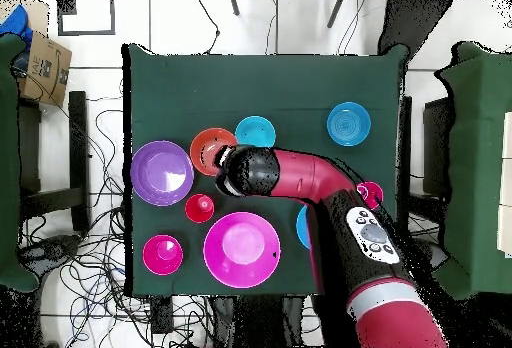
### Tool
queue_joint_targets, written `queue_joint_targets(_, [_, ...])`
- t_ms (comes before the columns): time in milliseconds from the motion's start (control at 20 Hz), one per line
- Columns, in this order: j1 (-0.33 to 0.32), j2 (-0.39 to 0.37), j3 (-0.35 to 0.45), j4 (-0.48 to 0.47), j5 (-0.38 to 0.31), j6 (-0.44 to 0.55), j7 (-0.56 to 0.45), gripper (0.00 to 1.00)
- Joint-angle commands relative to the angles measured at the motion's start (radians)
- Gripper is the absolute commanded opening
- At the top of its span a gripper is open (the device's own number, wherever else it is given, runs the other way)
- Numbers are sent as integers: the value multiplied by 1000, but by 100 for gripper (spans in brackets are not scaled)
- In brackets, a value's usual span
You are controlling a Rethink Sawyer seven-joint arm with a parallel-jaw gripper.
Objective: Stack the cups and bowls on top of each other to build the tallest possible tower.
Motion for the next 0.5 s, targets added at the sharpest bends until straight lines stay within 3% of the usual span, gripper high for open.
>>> queue_joint_targets(50, [-26,82,17,-64,-104,-75,-60,0])
queue_joint_targets(500, [-48,110,-9,-107,-172,-85,-57,0])
